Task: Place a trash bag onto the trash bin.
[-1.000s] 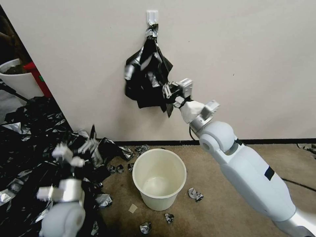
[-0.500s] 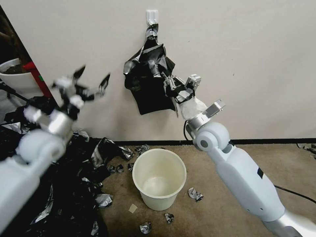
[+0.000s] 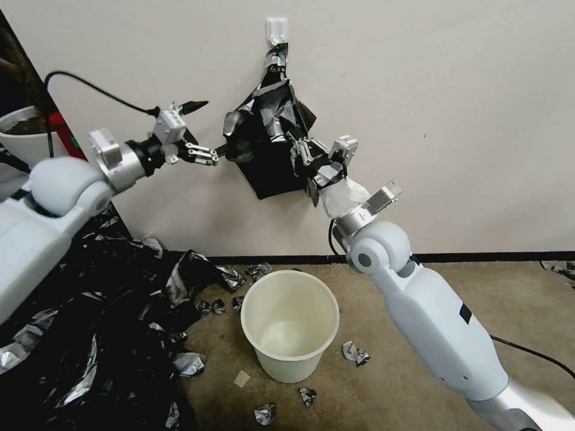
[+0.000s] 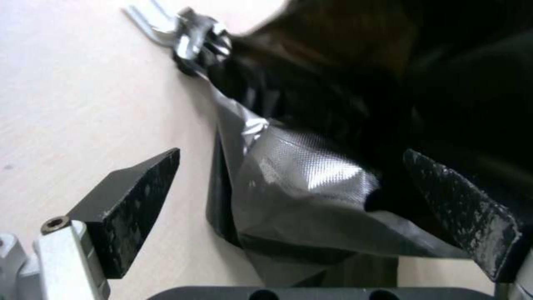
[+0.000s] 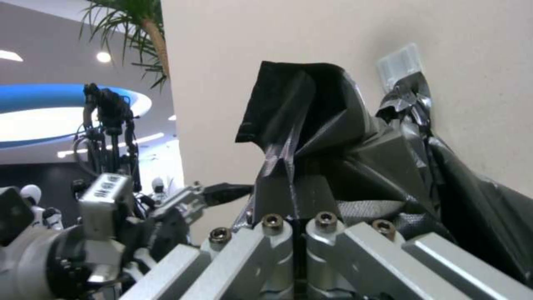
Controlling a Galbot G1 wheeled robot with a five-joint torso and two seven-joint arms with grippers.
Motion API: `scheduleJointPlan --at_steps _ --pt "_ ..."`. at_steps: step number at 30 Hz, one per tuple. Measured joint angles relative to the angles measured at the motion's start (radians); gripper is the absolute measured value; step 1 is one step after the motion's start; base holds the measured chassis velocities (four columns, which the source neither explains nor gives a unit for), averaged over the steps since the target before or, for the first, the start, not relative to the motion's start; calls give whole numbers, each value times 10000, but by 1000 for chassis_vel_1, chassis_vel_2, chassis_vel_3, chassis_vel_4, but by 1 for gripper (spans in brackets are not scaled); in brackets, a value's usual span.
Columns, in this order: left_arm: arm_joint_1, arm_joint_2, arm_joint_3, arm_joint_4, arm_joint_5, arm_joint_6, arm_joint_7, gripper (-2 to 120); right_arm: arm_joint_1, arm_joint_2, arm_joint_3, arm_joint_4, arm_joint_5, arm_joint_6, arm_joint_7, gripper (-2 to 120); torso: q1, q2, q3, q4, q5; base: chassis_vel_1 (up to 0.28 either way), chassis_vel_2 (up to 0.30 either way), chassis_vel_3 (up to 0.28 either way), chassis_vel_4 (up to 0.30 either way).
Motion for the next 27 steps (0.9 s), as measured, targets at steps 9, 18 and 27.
scheduleJointPlan --at_steps 9,18,27 --pt "-1365 -381 1170 703 1115 -8 853 97 -9 36 66 98 -38 4 -4 0 0 0 0 0 0 0 0 0 0" --pt "-1560 -488 1379 725 1127 442 1357 63 -30 -13 134 192 -2 3 6 0 0 0 -1 0 1 0 0 0 0" --pt "-1050 -537 888 606 1306 801 1135 32 -90 -56 174 188 20 84 30 0 0 0 -1 0 0 0 0 0 0"
